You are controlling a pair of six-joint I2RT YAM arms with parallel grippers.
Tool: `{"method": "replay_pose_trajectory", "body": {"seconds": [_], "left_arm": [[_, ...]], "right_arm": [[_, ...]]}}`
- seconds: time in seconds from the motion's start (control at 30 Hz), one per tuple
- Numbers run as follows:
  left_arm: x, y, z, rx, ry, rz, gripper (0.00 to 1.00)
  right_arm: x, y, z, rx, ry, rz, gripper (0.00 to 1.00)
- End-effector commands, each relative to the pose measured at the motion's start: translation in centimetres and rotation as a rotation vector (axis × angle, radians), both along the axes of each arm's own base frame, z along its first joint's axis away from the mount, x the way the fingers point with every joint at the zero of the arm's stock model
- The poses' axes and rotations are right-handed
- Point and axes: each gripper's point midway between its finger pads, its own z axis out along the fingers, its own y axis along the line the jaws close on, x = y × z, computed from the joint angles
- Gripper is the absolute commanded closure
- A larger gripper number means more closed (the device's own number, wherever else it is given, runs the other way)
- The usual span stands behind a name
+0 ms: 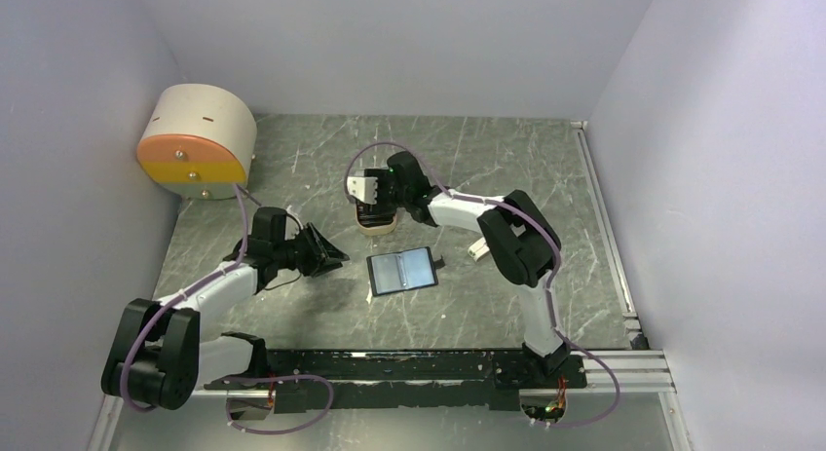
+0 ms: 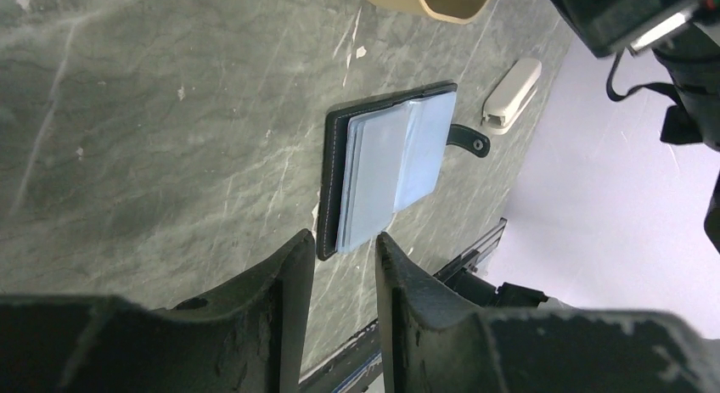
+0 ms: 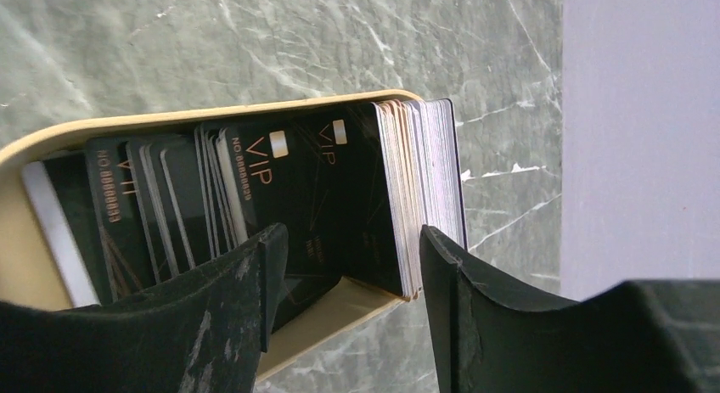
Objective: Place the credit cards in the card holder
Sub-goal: Pick up the credit card from the storage box.
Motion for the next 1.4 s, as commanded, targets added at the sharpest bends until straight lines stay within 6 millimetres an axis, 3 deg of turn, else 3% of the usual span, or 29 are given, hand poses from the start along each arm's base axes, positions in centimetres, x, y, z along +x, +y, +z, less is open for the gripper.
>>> {"method": "replay_pose_trajectory", "body": {"seconds": [0.0,0.33,0.97,1.37], "left_arm": [[0.0,-0.3,0.4,-0.032,-0.038,-0.033,0.62],[-0.4,-0.2,-0.3,-0.053,-0.027,-0.03,0.62],[-0.7,-0.3,-0.8,-0.075,-0.012,-0.014,0.62],[-0.8,-0.4,-0.7,-0.084,-0.015,-0.017,0.62]], "right_arm": [[2.3,1.0,1.3,-0.028,-0.128,0.025,0.38],[4.1,1.0,-0.3,-0.095,-0.175,-0.004,0.41],[4.3,1.2,3.4,-0.031,-0.227,-0.009,0.59],[3.9,0.9,4.1,-0.039,-0.218,-0.005,0.7]]}}
